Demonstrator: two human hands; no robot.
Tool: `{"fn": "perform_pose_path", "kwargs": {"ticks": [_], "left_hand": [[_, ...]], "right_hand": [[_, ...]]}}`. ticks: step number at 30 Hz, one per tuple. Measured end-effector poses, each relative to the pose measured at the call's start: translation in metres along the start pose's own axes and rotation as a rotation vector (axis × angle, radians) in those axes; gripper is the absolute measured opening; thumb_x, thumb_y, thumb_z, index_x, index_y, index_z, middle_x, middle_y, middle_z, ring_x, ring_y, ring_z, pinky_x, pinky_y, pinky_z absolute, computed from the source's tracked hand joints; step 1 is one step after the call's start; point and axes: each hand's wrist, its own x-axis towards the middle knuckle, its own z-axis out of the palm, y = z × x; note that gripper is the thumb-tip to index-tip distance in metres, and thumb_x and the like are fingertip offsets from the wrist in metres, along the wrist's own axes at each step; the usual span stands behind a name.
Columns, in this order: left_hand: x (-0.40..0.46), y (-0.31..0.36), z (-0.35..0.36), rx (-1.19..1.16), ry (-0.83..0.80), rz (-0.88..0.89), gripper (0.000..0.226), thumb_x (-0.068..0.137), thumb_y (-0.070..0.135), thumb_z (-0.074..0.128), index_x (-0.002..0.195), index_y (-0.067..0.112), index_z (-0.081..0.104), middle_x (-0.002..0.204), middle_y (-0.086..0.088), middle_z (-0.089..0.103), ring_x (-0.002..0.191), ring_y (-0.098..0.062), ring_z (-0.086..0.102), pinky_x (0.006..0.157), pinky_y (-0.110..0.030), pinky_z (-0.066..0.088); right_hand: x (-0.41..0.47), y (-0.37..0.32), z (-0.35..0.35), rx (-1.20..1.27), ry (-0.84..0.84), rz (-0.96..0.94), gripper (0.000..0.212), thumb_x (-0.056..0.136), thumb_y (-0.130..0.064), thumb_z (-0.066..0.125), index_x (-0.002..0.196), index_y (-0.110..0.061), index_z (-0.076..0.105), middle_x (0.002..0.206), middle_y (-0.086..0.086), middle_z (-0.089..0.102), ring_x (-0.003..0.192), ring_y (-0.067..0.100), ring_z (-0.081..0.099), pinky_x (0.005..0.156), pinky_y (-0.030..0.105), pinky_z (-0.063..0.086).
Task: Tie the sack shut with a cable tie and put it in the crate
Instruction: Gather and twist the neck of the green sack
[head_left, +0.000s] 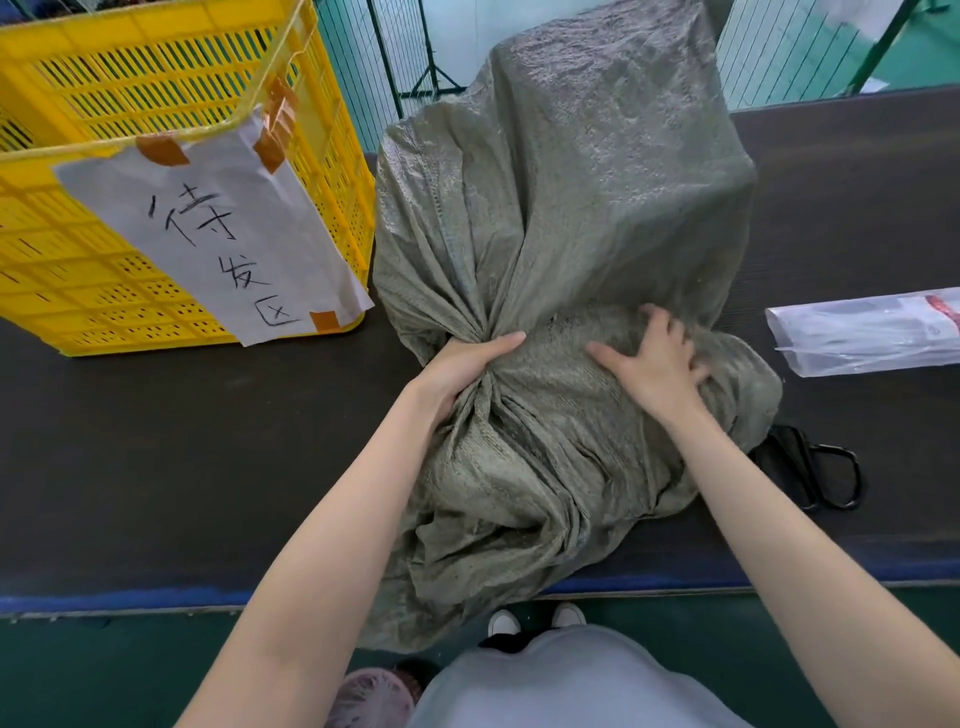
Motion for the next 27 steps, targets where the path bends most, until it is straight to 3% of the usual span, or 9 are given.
{"fn": "perform_pose_path", "kwargs": {"ticks": [4, 7, 11, 13, 15, 17, 19, 22, 27], "left_hand": [[0.0, -0.008, 0.002, -0.042, 0.04, -0.027, 0.04, 0.083, 0.023, 0.073, 0.12, 0.009, 0.065, 0.112, -0.006, 0.071, 0.101, -0.019, 0.069, 0.091, -0.032, 0.054], [-0.002, -0.013, 0.007, -0.077, 0.053, -0.049, 0.039, 0.085, 0.018, 0.07, 0.121, 0.005, 0.064, 0.112, -0.011, 0.071, 0.103, -0.024, 0.068, 0.098, -0.04, 0.051], [-0.009, -0.014, 0.015, -0.129, 0.073, -0.054, 0.029, 0.089, 0.003, 0.06, 0.118, -0.003, 0.061, 0.088, -0.008, 0.068, 0.077, -0.019, 0.066, 0.071, -0.025, 0.058], [-0.01, -0.013, 0.018, -0.135, 0.091, -0.048, 0.03, 0.09, 0.003, 0.057, 0.119, -0.003, 0.06, 0.088, -0.008, 0.067, 0.077, -0.019, 0.065, 0.069, -0.025, 0.057], [-0.01, -0.011, 0.02, -0.169, 0.088, -0.055, 0.036, 0.09, 0.013, 0.059, 0.123, -0.001, 0.06, 0.098, -0.01, 0.07, 0.087, -0.022, 0.067, 0.083, -0.031, 0.055], [-0.009, -0.009, 0.022, -0.19, 0.036, -0.06, 0.056, 0.081, 0.039, 0.069, 0.128, 0.01, 0.06, 0.117, -0.007, 0.069, 0.106, -0.02, 0.066, 0.099, -0.036, 0.048], [-0.006, -0.007, 0.024, -0.157, -0.026, -0.076, 0.066, 0.072, 0.053, 0.074, 0.127, 0.017, 0.061, 0.122, -0.003, 0.068, 0.113, -0.018, 0.064, 0.103, -0.036, 0.045], [-0.001, -0.005, 0.025, -0.103, -0.037, -0.069, 0.035, 0.082, 0.027, 0.074, 0.112, 0.01, 0.068, 0.111, -0.008, 0.072, 0.102, -0.022, 0.068, 0.098, -0.036, 0.051], [-0.003, 0.001, 0.026, -0.145, -0.034, -0.112, 0.031, 0.087, 0.015, 0.066, 0.116, 0.004, 0.064, 0.093, -0.01, 0.072, 0.079, -0.021, 0.07, 0.076, -0.03, 0.058]], "right_hand": [[0.0, 0.001, 0.02, 0.259, -0.04, -0.041, 0.064, 0.081, -0.033, 0.072, 0.131, -0.006, 0.042, 0.132, 0.015, 0.036, 0.121, 0.031, 0.045, 0.104, 0.033, 0.032], [-0.011, -0.003, 0.034, 0.368, 0.044, -0.041, 0.044, 0.081, -0.022, 0.071, 0.118, -0.008, 0.053, 0.117, 0.016, 0.05, 0.105, 0.027, 0.054, 0.092, 0.03, 0.04], [-0.026, -0.003, 0.047, 0.457, 0.085, -0.054, 0.03, 0.081, -0.012, 0.067, 0.11, -0.011, 0.058, 0.101, 0.01, 0.06, 0.095, 0.022, 0.056, 0.088, 0.038, 0.047], [-0.03, -0.004, 0.047, 0.496, 0.108, -0.062, 0.027, 0.083, -0.011, 0.066, 0.109, -0.011, 0.06, 0.096, 0.005, 0.059, 0.093, 0.019, 0.055, 0.087, 0.037, 0.047], [-0.032, -0.007, 0.044, 0.533, 0.135, -0.086, 0.025, 0.084, -0.011, 0.065, 0.108, -0.011, 0.062, 0.093, 0.0, 0.058, 0.091, 0.016, 0.054, 0.084, 0.031, 0.045], [-0.034, -0.011, 0.04, 0.563, 0.151, -0.116, 0.023, 0.084, -0.01, 0.064, 0.107, -0.012, 0.062, 0.093, -0.002, 0.059, 0.089, 0.014, 0.054, 0.081, 0.026, 0.042], [-0.037, -0.014, 0.038, 0.586, 0.167, -0.141, 0.022, 0.084, -0.009, 0.064, 0.106, -0.013, 0.062, 0.093, -0.002, 0.06, 0.086, 0.012, 0.053, 0.079, 0.022, 0.04], [-0.042, -0.017, 0.035, 0.605, 0.183, -0.188, 0.021, 0.084, -0.009, 0.065, 0.104, -0.015, 0.061, 0.092, -0.005, 0.062, 0.081, 0.006, 0.054, 0.076, 0.018, 0.042], [-0.049, -0.014, 0.031, 0.662, 0.163, -0.217, 0.025, 0.083, -0.009, 0.067, 0.101, -0.02, 0.055, 0.09, -0.012, 0.059, 0.082, 0.002, 0.055, 0.081, 0.021, 0.045]]}}
